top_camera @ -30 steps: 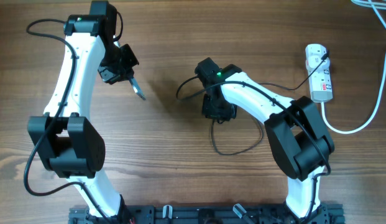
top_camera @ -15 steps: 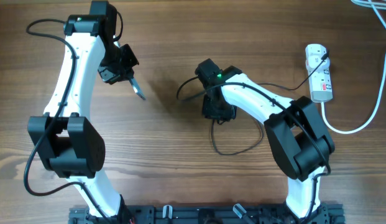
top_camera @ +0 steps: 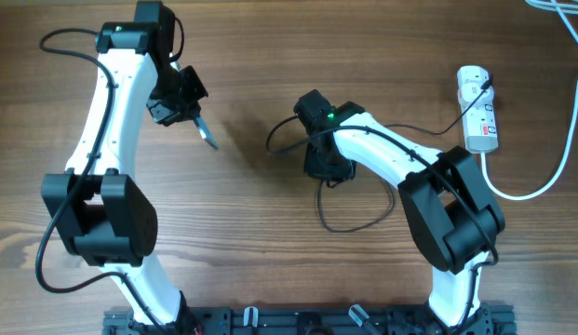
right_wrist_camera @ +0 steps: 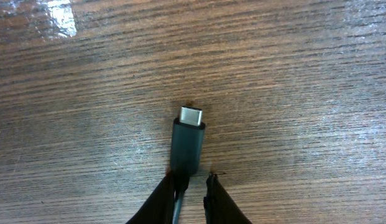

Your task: Plug charger to phone and switch on socket

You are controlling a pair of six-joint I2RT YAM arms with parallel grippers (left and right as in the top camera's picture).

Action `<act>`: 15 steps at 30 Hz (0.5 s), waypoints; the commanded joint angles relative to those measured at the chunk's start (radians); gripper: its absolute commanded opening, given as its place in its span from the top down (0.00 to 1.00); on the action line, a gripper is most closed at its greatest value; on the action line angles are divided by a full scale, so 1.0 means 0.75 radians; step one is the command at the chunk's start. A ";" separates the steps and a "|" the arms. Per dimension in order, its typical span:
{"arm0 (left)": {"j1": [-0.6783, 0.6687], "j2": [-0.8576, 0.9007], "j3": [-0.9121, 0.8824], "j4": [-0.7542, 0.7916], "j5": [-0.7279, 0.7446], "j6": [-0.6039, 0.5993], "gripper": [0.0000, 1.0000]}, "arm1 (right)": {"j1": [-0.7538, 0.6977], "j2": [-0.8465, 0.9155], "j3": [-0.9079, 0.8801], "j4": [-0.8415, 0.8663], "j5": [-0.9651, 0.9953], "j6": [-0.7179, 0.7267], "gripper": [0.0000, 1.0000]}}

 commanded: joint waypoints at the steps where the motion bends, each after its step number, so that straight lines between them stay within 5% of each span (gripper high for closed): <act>1: -0.005 -0.045 0.020 0.004 -0.012 -0.017 0.96 | 0.008 0.057 -0.049 0.032 -0.027 0.015 0.87; 15: -0.005 -0.045 0.020 0.004 -0.012 -0.017 0.96 | 0.008 0.057 -0.049 0.057 -0.001 0.008 0.85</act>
